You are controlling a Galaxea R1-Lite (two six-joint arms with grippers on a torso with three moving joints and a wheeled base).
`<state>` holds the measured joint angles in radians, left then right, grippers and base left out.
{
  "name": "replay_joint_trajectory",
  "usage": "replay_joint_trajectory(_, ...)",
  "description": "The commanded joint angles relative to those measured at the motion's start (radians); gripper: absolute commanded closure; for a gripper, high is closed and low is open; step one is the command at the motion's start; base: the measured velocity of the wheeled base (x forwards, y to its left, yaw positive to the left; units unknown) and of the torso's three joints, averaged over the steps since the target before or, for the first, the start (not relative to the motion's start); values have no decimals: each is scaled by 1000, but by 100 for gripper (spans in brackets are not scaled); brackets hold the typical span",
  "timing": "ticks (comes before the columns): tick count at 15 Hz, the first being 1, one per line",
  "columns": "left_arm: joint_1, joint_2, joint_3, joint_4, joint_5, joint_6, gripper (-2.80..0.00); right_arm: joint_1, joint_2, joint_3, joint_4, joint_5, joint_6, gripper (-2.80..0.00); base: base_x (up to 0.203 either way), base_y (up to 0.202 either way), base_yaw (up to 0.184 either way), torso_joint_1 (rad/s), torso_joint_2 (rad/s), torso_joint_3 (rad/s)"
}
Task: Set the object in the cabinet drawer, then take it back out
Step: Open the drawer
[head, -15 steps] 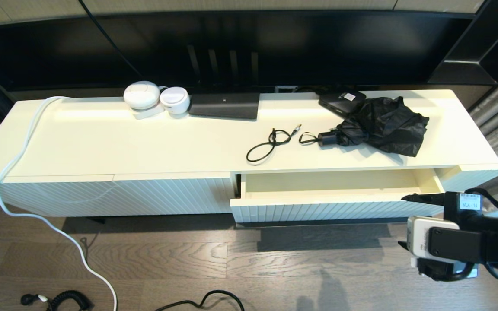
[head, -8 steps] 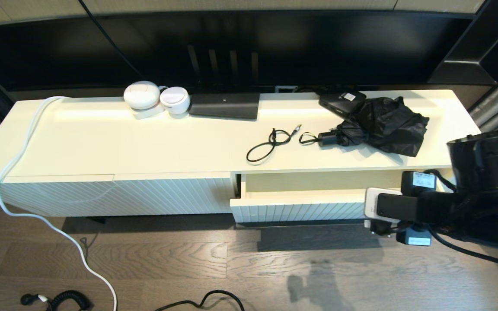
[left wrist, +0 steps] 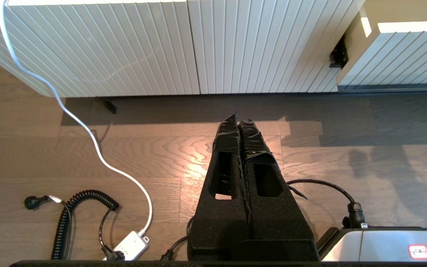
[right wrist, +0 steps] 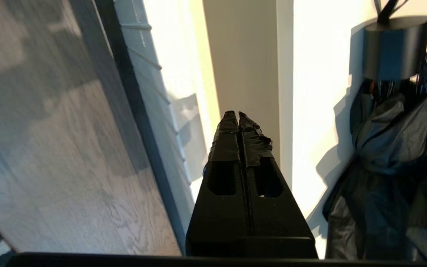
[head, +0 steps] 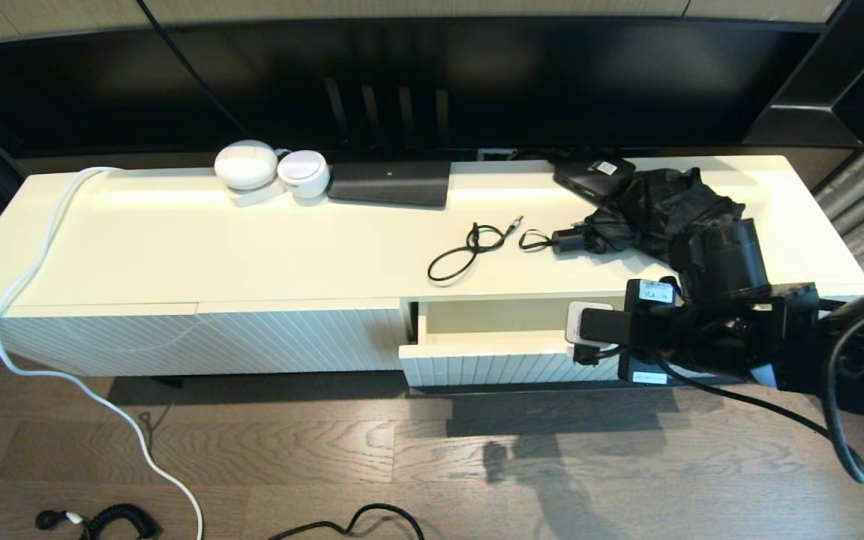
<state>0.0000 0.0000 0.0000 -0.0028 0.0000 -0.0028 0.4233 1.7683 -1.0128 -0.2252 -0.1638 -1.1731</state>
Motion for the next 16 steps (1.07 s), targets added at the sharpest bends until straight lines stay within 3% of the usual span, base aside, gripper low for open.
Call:
replay_joint_trajectory(1, 0, 0, 0, 0, 0, 0, 0, -10, 50, -33, 3, 0, -28, 0, 0, 0, 0, 0, 0, 0)
replay_joint_trajectory(4, 0, 0, 0, 0, 0, 0, 0, -34, 64, -89, 37, 1, -80, 0, 0, 0, 0, 0, 0, 0)
replay_joint_trajectory(16, 0, 0, 0, 0, 0, 0, 0, -47, 168, -199, 90, 10, -89, 0, 0, 0, 0, 0, 0, 0)
